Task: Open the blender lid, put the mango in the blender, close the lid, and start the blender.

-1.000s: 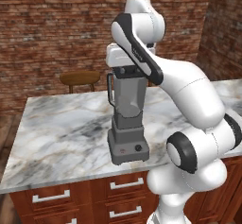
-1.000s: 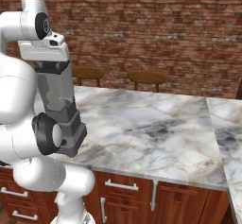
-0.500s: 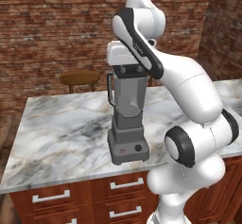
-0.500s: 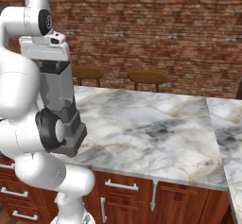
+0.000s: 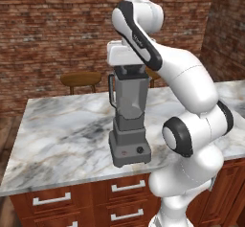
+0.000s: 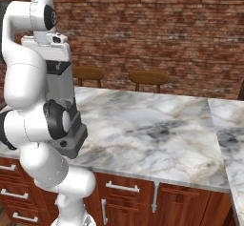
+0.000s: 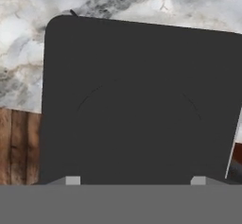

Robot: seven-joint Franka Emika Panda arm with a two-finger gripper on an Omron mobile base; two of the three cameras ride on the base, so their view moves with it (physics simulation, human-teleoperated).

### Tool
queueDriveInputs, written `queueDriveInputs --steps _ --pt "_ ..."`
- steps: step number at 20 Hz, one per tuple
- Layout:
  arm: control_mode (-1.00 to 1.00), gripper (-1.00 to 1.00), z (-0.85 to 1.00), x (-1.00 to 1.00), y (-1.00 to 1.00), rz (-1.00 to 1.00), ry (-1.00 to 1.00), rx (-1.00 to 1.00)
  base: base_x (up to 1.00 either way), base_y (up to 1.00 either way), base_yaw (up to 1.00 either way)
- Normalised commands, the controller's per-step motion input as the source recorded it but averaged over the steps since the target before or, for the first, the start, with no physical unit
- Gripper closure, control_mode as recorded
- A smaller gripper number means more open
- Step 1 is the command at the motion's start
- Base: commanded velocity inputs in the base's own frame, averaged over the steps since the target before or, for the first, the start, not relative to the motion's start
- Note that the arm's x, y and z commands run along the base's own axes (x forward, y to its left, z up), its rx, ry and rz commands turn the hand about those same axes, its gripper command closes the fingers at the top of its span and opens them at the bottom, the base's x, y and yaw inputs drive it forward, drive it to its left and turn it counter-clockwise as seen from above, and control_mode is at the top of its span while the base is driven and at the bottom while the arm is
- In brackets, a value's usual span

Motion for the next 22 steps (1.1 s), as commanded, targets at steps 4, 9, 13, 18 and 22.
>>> queueDriveInputs --steps 4,9,13,18,22 --pt "-1.0 1.0 -0.2 -0.07 0.0 0.0 0.0 0.0 0.0 0.0 0.0" --pt "-1.0 -1.0 -0.25 -0.27 0.0 0.0 0.0 0.0 0.0 0.0 0.0" --pt "-1.0 -1.0 -0.07 -0.03 0.0 0.0 0.0 0.0 0.0 0.0 0.0" --pt "-1.0 -1.0 0.0 0.0 0.0 0.0 -0.04 0.01 0.0 0.0 0.0" --pt "-1.0 -1.0 0.12 0.0 0.0 0.0 -0.04 0.0 0.0 0.0 0.0"
